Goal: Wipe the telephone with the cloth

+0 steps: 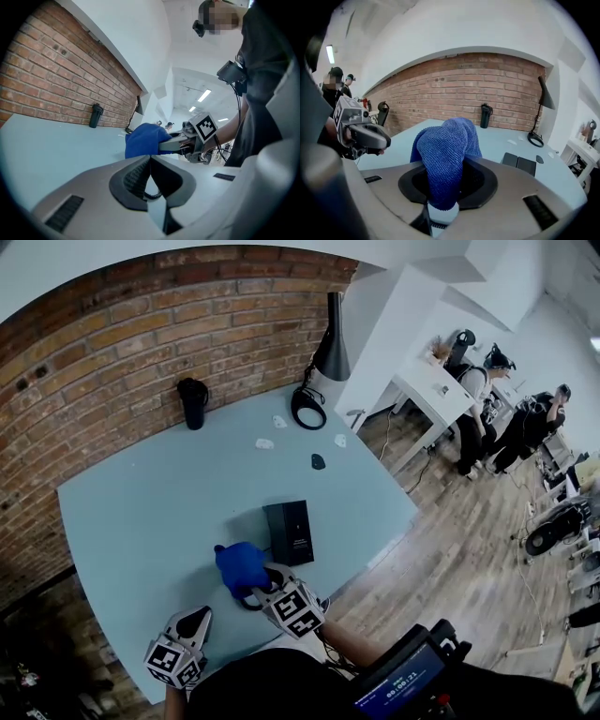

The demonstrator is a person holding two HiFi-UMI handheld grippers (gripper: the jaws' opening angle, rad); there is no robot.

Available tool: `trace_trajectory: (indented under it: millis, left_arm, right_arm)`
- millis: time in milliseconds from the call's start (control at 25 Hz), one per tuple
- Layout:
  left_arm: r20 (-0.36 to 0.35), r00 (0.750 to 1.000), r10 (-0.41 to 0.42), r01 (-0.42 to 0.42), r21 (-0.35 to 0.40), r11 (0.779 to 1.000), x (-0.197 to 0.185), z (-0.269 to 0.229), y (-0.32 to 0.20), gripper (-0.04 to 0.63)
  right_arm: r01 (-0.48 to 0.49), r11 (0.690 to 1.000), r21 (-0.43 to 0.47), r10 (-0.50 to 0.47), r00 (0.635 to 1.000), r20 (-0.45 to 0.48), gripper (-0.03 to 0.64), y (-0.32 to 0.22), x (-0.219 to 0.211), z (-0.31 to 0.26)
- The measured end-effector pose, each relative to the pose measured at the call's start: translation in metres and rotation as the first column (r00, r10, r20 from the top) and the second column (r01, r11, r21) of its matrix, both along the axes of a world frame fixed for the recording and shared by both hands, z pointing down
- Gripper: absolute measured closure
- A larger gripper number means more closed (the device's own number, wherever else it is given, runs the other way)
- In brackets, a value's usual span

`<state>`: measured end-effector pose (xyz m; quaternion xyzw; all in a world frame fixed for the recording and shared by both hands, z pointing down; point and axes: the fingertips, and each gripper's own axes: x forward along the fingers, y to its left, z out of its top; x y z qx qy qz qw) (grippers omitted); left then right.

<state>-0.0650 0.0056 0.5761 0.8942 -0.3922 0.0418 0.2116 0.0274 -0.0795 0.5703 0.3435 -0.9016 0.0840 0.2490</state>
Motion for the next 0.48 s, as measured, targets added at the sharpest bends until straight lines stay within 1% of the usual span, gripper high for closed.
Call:
trace_trajectory:
  millis: [160, 480]
  left_arm:
    - [0.002, 1.000, 0.007, -0.007, -0.006, 1.000, 0.0048, 0.0031, 0.0027, 0.575]
    - [-0.015, 1.000, 0.007, -0.007, -0.023, 1.000, 0.0075, 0.0008, 0.0089, 0.575]
  right_arm:
    - [-0.014, 0.998, 0.067, 0.012, 0.999, 0.033, 0.492, 0.0049, -0.0054, -0.0105]
    - [-0.036, 0.997, 0.074, 0.034, 0.999, 0.027, 0.492, 0.0087, -0.0005, -0.0057]
